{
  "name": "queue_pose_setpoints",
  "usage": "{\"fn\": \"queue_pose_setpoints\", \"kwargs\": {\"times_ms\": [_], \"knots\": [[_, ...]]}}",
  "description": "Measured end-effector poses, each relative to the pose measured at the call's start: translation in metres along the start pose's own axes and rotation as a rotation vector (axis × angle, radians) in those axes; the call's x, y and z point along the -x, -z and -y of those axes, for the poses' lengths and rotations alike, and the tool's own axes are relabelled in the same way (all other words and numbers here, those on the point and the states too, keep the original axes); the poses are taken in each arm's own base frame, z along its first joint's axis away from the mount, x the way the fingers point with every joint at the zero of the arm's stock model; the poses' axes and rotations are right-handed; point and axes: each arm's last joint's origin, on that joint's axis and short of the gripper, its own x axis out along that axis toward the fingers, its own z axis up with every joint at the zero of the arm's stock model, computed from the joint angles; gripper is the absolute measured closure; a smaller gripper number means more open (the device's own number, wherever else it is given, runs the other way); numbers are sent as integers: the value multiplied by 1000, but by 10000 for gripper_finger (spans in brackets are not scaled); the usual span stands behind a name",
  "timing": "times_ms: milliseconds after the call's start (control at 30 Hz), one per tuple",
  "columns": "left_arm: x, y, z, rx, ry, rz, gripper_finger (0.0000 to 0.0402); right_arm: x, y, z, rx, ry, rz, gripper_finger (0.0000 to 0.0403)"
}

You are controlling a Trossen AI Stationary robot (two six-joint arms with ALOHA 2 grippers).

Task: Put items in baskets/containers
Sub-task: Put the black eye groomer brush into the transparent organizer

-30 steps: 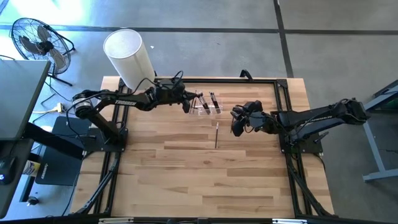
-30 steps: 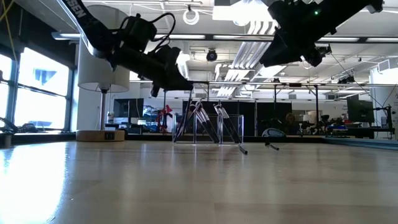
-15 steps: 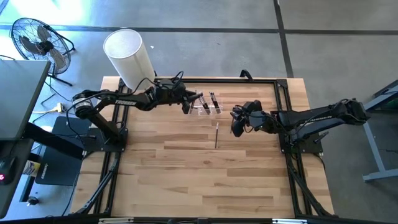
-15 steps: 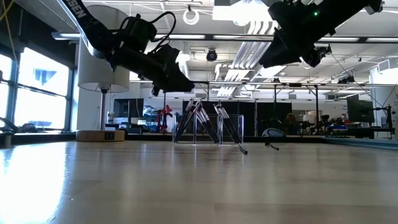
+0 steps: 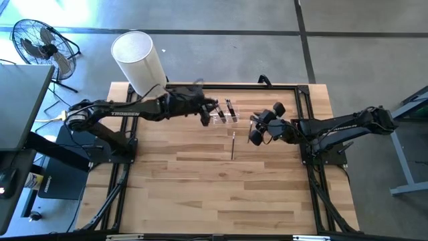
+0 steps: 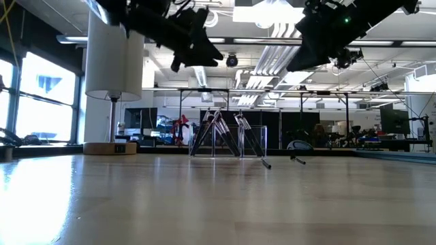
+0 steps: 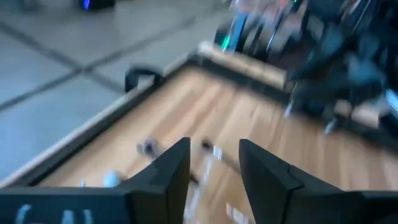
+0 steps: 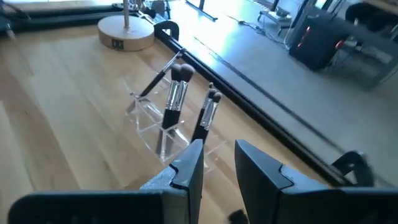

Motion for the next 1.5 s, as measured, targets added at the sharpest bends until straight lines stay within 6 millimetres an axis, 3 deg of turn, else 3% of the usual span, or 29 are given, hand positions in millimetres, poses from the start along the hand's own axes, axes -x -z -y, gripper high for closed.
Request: {"fn": "queue_pose_setpoints", "kwargs": {"times_ms": [133,267,400,567,733,933,1200,1500], "knots": [[8,-9,32,-33,-83,-216,299,-2,0,3,42,33,3,316],[14,2,50,-49,-135,-498,350,-7,-1,9,-27,81,1,316],[23,15,58,-75,-167,-651,394,-18,1,15,-125,133,-21,316],[21,33,64,-144,-39,-621,399,-36,15,21,-318,129,-154,316],[45,44,53,-120,54,-513,400,-54,29,33,-537,171,-297,316],[68,59,40,-112,76,-485,401,-90,34,62,-702,202,-479,316],[80,58,35,-196,100,-470,401,-141,19,80,-748,264,-754,316],[86,66,29,-276,41,-566,401,-168,19,72,-790,308,-888,315]]}}
